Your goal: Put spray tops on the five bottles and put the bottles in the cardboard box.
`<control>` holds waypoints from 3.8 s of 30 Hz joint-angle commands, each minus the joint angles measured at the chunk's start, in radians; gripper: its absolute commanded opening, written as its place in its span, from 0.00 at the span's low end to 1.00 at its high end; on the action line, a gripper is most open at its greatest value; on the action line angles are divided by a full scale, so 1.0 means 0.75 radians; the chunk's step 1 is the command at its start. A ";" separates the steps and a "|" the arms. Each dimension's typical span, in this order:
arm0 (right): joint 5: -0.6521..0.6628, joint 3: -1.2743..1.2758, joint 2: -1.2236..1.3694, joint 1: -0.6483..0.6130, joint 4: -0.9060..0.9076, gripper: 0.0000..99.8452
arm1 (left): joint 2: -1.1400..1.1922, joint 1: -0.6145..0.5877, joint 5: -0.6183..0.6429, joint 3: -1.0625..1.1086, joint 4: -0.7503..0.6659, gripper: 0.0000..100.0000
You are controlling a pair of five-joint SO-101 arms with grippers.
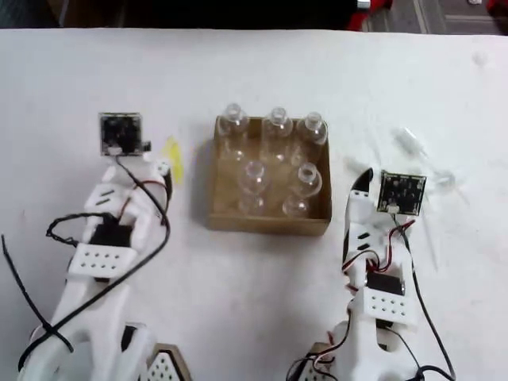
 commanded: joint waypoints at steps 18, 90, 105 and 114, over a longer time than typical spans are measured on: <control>0.023 -0.047 -0.009 0.032 -0.017 0.02 | -0.007 0.060 -0.055 0.004 -0.033 0.15; -0.186 -2.449 1.769 0.629 1.548 0.05 | -0.001 0.109 -0.133 0.008 -0.065 0.15; -0.366 -3.255 2.346 0.631 1.949 0.22 | -0.001 0.109 -0.133 0.008 -0.065 0.15; -0.561 -3.439 2.515 0.613 1.949 0.21 | -0.001 0.109 -0.133 0.008 -0.065 0.15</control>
